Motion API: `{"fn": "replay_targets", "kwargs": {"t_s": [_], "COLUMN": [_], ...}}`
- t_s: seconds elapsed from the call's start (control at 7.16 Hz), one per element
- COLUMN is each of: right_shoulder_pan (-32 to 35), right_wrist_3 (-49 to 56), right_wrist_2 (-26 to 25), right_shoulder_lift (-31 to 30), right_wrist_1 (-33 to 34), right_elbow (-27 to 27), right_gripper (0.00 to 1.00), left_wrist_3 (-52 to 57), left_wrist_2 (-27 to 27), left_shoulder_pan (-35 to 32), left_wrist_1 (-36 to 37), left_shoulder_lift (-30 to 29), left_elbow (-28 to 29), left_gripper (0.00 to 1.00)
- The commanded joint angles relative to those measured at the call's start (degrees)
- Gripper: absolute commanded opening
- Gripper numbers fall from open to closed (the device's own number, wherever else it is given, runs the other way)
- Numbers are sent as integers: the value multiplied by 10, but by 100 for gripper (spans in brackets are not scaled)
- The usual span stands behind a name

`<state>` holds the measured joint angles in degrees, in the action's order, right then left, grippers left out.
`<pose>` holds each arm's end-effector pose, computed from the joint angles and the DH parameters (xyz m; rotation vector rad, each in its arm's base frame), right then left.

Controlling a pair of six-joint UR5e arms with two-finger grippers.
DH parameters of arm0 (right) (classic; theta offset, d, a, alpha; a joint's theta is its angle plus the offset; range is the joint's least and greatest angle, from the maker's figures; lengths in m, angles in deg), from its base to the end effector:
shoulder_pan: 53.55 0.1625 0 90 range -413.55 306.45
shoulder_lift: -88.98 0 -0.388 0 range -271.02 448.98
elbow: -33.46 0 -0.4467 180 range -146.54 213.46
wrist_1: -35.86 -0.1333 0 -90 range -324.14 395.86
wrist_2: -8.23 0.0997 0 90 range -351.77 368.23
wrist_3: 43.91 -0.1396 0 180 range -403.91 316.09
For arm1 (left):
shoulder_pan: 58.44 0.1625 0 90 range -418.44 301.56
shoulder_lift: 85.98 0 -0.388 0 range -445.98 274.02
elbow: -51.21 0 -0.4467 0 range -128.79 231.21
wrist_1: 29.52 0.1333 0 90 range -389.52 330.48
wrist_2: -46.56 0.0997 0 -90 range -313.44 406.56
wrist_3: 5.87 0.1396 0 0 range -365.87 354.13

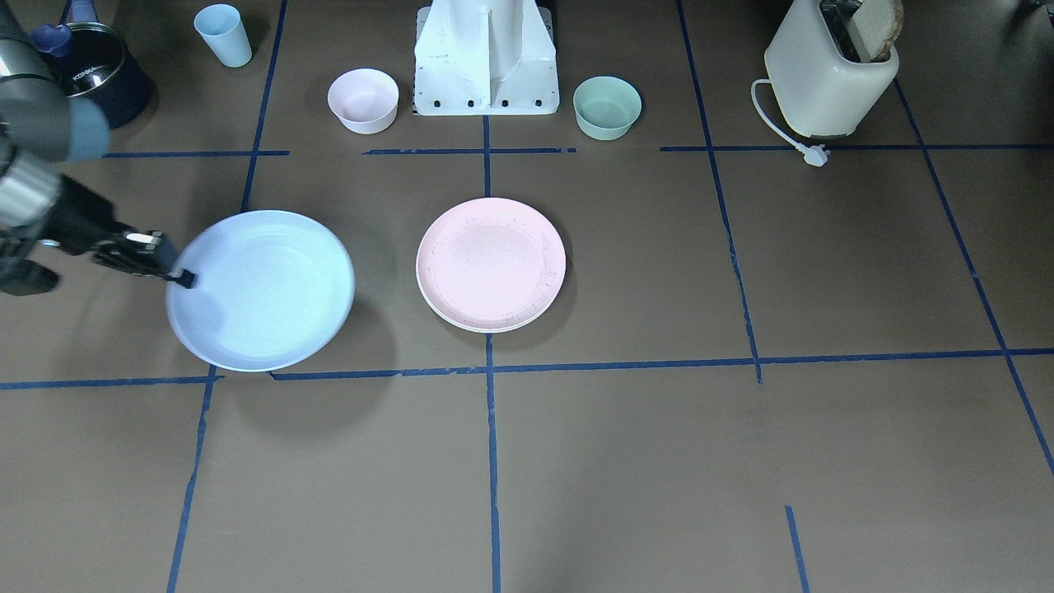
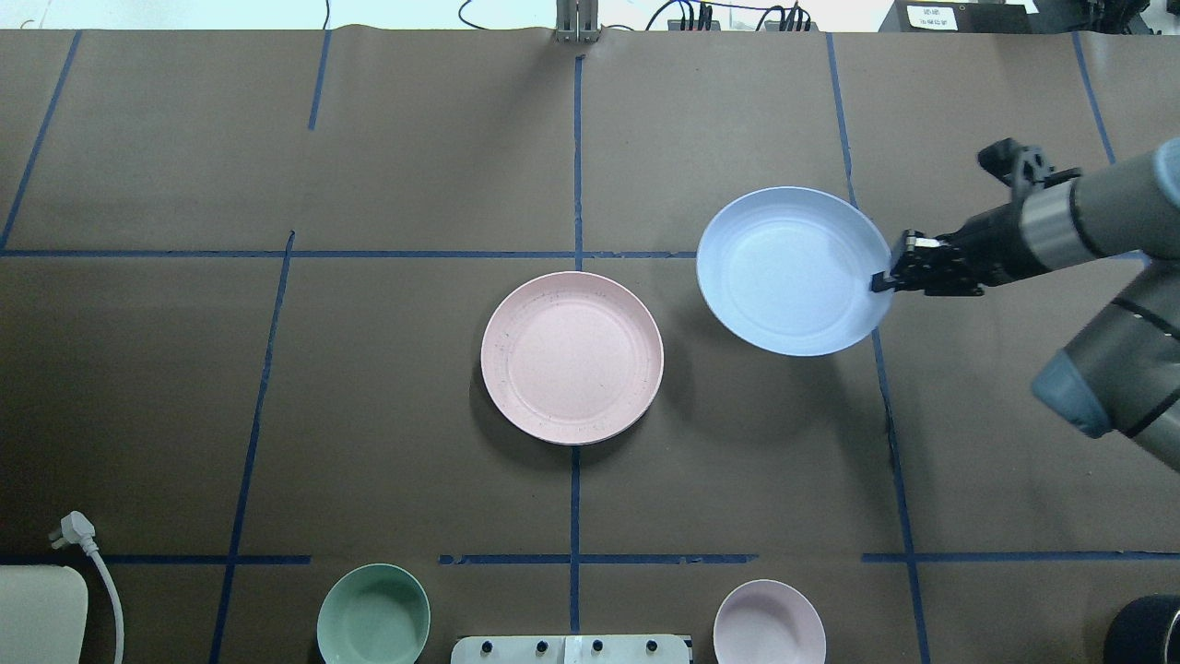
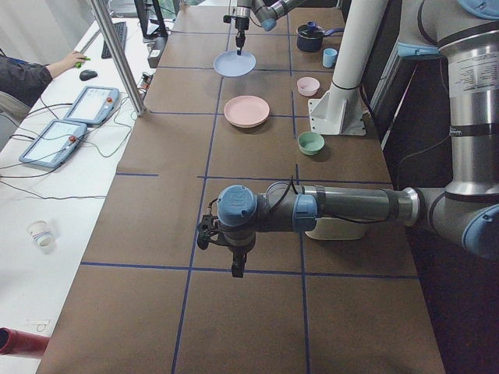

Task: Stack three plates with pink and blue
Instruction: 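Carry the blue plate onto the pink plate and lower it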

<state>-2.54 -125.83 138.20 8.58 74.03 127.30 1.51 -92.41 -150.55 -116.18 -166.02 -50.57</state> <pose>-0.3675 -0.5234 0.3954 -0.0010 -1.2484 0.2529 -0.0455 -0.4752 0.6247 0.0459 0.8540 0.0750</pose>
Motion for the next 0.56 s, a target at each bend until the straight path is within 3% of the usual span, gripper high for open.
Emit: {"fn": "replay_targets", "kwargs": {"t_s": [0.0, 0.42], "right_shoulder_pan": [-103, -218], "right_wrist_3": [-39, -96], "right_wrist_2": [-115, -239], "right_shoulder_lift": [68, 150], "right_wrist_1": [129, 210], "right_elbow": [60, 63], "right_gripper": [0, 0], "left_wrist_3": [-1, -1], "left_wrist_2": [-1, -1], "left_shoulder_pan": [0, 0], "left_wrist_1": [0, 0], "left_shoulder_lift": [0, 0], "left_elbow": [1, 3], "left_gripper": [100, 100]}}
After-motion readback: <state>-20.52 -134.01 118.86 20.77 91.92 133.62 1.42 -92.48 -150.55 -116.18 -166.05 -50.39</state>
